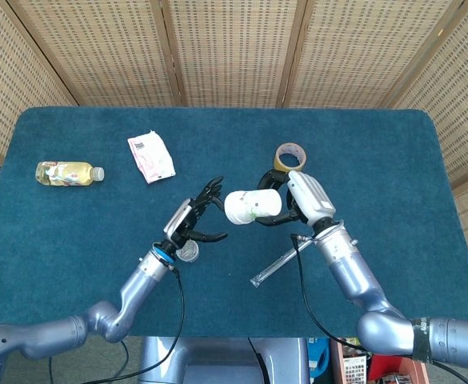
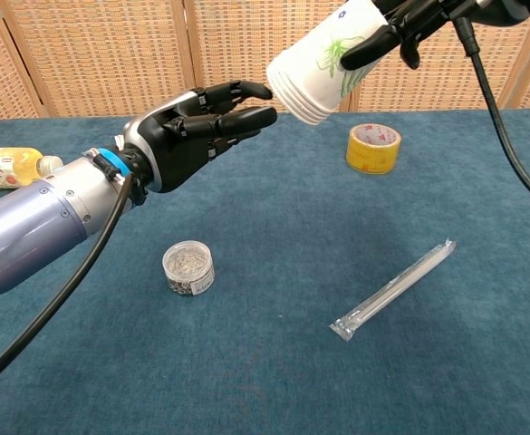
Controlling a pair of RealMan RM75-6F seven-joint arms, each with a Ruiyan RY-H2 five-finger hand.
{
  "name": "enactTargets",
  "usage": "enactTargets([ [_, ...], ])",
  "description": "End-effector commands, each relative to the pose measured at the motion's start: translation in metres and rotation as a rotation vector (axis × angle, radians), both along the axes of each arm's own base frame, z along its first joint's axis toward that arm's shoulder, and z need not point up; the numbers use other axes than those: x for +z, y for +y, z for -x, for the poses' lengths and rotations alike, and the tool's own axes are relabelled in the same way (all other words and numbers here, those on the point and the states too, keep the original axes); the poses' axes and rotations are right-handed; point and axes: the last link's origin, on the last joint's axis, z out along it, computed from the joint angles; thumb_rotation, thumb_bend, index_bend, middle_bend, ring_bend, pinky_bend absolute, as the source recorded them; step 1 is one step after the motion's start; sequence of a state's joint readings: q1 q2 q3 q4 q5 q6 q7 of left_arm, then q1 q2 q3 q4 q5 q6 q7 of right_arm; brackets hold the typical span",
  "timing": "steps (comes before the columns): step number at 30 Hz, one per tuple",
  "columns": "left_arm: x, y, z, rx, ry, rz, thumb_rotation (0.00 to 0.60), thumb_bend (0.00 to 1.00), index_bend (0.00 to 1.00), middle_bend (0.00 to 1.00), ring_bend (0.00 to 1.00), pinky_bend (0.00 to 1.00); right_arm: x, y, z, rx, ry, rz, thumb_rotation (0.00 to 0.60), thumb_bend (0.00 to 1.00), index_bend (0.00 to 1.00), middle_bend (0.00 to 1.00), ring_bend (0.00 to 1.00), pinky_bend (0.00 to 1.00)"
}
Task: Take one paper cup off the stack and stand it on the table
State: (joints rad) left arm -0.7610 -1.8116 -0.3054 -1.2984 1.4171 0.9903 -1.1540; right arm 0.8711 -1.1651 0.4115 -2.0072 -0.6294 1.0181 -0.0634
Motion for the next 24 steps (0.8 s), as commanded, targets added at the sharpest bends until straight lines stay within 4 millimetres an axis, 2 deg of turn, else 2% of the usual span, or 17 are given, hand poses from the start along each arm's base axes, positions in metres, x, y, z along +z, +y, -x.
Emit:
enactTargets([
  [1, 0.0006, 0.0003, -0.0023, -0.011, -0.001, -0.001, 0.600, 0.13, 0.49, 0.00, 0.00, 0.00, 0.0003, 0.0002, 0.0003, 0.000, 0.001, -0.001, 0.600, 0.25, 0.75, 0.60, 0.46, 0.71],
  [13, -0.0001, 0.0032, -0.0072, -0.024, 0.001, 0.009, 0.600, 0.13, 0.50, 0.00, 0.00, 0.00, -0.0036, 0.0003, 0.0008, 0.004, 0.011, -0.012, 0.600, 0.25, 0.75, 0.60, 0.46, 0.71],
  [24, -0.0063, 0.0049, -0.0117, -0.021, -0.001, 0.026, 0.600, 0.21, 0.56, 0.00, 0.00, 0.00, -0.0029, 0.0009, 0.0037, 0.003, 0.020, -0.012, 0.600, 0.25, 0.75, 0.60, 0.46, 0.71],
])
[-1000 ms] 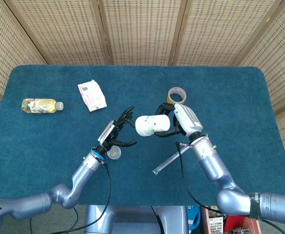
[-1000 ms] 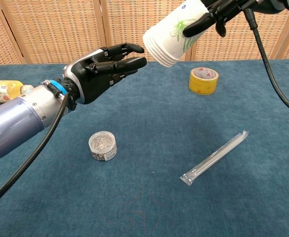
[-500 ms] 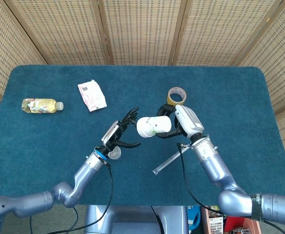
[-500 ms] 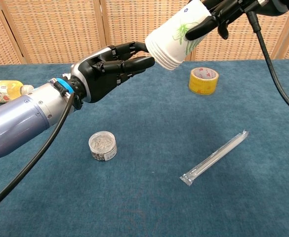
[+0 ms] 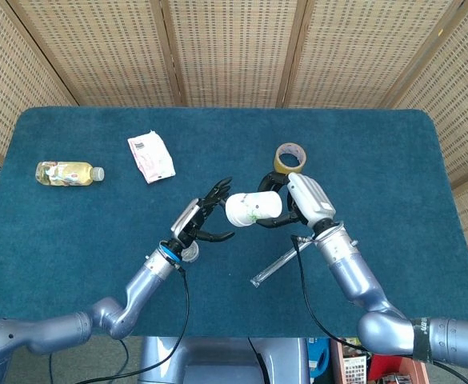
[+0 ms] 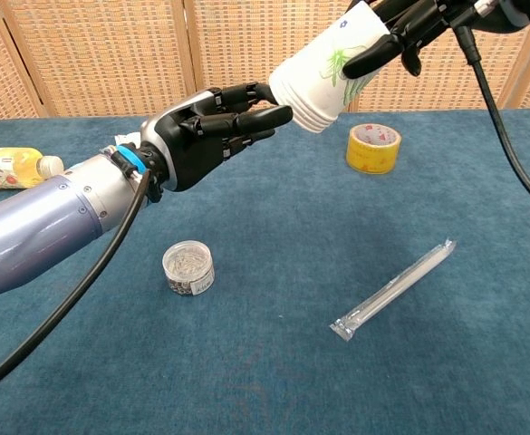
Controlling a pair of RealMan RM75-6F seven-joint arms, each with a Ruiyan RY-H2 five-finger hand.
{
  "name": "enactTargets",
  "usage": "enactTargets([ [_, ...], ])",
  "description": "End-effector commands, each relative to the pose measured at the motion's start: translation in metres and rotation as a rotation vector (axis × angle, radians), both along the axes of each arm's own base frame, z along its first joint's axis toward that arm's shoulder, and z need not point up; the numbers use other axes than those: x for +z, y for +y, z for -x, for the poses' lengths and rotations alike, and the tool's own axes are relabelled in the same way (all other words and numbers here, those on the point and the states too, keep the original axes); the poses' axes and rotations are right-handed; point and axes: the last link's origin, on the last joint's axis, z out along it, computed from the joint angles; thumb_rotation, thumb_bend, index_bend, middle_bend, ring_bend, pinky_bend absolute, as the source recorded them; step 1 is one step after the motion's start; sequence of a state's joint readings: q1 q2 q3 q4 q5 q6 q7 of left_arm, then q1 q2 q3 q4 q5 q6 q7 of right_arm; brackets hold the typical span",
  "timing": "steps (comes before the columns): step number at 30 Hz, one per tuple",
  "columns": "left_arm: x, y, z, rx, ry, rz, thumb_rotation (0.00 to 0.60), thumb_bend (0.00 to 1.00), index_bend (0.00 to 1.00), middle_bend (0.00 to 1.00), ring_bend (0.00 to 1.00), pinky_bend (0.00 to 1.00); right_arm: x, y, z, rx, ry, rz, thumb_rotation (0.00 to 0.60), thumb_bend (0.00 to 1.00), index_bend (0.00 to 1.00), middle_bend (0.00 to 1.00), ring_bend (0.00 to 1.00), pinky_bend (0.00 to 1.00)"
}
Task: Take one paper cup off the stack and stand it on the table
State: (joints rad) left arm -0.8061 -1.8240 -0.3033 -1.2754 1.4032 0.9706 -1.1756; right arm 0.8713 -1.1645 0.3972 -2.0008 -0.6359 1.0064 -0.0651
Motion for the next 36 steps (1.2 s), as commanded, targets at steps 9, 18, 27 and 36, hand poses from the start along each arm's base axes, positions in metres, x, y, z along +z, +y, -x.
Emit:
enactTargets([
  [9, -0.001, -0.001, -0.007, -0.018, -0.003, 0.000, 0.600, 0.24, 0.57, 0.00, 0.00, 0.00, 0.002, 0.002, 0.001, 0.004, 0.007, 0.007, 0.600, 0.25, 0.75, 0.60, 0.46, 0.71],
  [18, 0.001, -0.001, -0.007, -0.015, -0.003, 0.001, 0.600, 0.39, 0.58, 0.00, 0.00, 0.00, 0.004, 0.004, 0.003, 0.002, 0.010, 0.011, 0.600, 0.25, 0.75, 0.60, 0.46, 0.71],
  [27, 0.000, 0.000, -0.009, -0.014, 0.001, 0.001, 0.600, 0.41, 0.58, 0.00, 0.00, 0.00, 0.005, 0.004, 0.005, -0.002, 0.016, 0.015, 0.600, 0.25, 0.75, 0.60, 0.46, 0.71],
  [36, -0.001, 0.002, -0.014, -0.023, 0.005, 0.000, 0.600, 0.41, 0.59, 0.00, 0.00, 0.00, 0.004, 0.005, 0.006, 0.000, 0.023, 0.015, 0.600, 0.25, 0.75, 0.60, 0.46, 0.71],
])
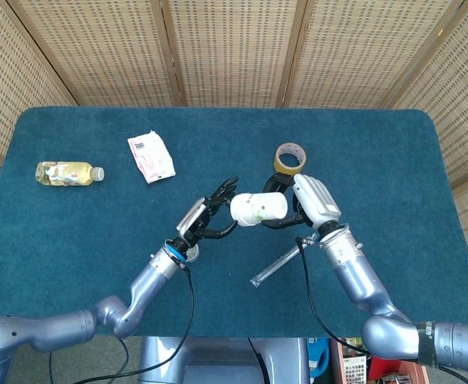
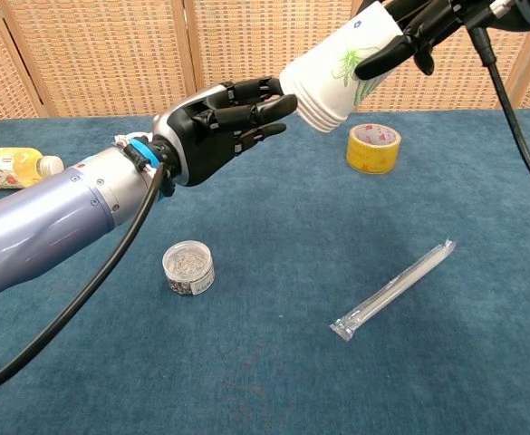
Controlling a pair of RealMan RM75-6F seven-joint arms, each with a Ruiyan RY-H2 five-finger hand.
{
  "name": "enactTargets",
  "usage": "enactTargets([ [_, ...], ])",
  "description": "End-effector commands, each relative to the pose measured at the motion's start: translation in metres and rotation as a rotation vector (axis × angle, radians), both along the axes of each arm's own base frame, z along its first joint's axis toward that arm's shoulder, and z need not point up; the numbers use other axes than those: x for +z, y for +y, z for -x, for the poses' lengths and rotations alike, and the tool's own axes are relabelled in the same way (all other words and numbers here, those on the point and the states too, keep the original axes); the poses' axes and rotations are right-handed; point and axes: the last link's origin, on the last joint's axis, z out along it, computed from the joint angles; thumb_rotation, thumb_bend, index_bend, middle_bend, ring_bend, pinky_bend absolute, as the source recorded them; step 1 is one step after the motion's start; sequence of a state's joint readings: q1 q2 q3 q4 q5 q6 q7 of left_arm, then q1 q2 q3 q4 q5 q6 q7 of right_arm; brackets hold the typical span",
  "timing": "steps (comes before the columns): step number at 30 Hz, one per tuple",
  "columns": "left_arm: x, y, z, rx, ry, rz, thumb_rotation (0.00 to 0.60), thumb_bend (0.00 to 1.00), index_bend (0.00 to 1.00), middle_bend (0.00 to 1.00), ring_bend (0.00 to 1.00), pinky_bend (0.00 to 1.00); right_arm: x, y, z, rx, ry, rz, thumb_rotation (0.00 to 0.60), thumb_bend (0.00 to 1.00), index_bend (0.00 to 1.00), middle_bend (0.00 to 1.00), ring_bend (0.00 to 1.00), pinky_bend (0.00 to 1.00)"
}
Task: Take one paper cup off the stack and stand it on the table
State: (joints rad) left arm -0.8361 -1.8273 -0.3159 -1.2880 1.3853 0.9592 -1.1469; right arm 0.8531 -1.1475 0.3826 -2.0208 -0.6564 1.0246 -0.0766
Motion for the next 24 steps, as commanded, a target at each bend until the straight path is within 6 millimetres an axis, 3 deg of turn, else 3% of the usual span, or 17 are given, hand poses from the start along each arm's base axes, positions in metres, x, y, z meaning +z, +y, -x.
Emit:
enactTargets([
  [1, 0.000, 0.001, -0.001, -0.001, 0.002, 0.001, 0.600, 0.41, 0.60, 0.00, 0.00, 0.00, 0.001, 0.000, 0.000, 0.000, -0.001, 0.002, 0.600, 0.25, 0.75, 0.60, 0.46, 0.71],
  [24, 0.003, -0.006, 0.007, 0.003, 0.011, -0.021, 0.600, 0.41, 0.62, 0.00, 0.00, 0.00, 0.012, 0.005, 0.007, -0.008, -0.008, 0.031, 0.600, 0.25, 0.75, 0.60, 0.46, 0.71],
])
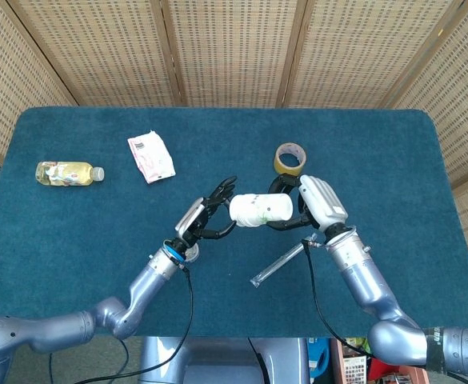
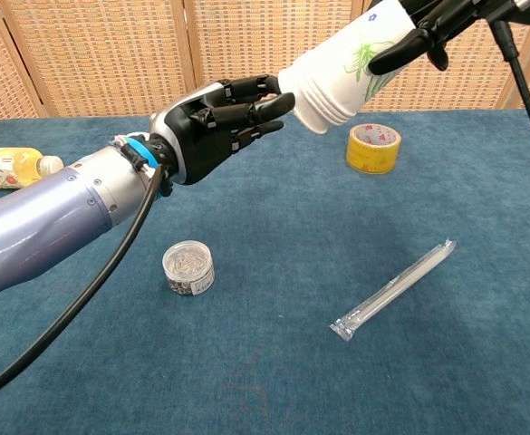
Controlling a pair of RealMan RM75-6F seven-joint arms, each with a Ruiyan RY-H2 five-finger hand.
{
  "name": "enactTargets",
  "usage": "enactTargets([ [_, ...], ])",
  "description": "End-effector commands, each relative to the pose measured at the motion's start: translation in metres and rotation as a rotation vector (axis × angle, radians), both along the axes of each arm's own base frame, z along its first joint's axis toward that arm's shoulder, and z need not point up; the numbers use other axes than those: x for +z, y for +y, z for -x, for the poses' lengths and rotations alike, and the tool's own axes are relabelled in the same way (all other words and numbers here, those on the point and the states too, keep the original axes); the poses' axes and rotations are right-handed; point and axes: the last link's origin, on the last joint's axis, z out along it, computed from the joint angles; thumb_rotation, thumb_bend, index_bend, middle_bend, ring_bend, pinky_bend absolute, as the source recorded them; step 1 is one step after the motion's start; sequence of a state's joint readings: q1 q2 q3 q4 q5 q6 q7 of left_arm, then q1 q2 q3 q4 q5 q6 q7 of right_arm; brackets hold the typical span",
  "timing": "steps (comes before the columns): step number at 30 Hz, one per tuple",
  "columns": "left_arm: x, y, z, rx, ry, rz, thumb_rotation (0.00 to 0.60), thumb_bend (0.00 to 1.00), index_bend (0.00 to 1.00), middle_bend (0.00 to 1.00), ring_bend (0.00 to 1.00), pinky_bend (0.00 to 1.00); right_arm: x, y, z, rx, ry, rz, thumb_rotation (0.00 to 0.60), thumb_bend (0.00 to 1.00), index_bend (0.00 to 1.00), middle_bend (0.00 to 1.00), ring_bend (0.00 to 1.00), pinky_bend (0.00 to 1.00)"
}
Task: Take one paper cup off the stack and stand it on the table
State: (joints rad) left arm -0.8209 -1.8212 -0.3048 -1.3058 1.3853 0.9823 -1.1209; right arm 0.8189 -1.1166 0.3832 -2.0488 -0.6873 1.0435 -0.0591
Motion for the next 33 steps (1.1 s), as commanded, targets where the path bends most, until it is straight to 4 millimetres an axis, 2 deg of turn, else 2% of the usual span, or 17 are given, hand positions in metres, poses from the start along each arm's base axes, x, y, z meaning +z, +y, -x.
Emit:
enactTargets([
  [1, 0.001, -0.002, 0.005, 0.005, 0.005, -0.002, 0.600, 0.41, 0.62, 0.00, 0.00, 0.00, 0.003, 0.000, 0.001, -0.003, -0.002, 0.009, 0.600, 0.25, 0.75, 0.60, 0.46, 0.71],
  [12, 0.003, -0.010, 0.031, 0.053, 0.041, -0.004, 0.600, 0.41, 0.63, 0.00, 0.00, 0.00, 0.012, 0.003, 0.007, -0.020, -0.005, 0.030, 0.600, 0.25, 0.75, 0.60, 0.46, 0.71],
  [21, 0.016, -0.014, 0.054, 0.065, 0.106, -0.042, 0.600, 0.41, 0.63, 0.00, 0.00, 0.00, 0.022, 0.004, 0.016, -0.043, 0.004, 0.065, 0.600, 0.25, 0.75, 0.60, 0.46, 0.71],
  [26, 0.034, -0.012, 0.078, 0.094, 0.205, -0.098, 0.600, 0.41, 0.63, 0.00, 0.00, 0.00, 0.025, 0.004, 0.029, -0.070, 0.027, 0.087, 0.600, 0.25, 0.75, 0.60, 0.46, 0.71],
  [33, 0.077, -0.012, 0.110, 0.104, 0.482, -0.225, 0.600, 0.41, 0.64, 0.02, 0.00, 0.00, 0.027, 0.007, 0.060, -0.115, 0.145, 0.139, 0.600, 0.25, 0.75, 0.59, 0.46, 0.71],
])
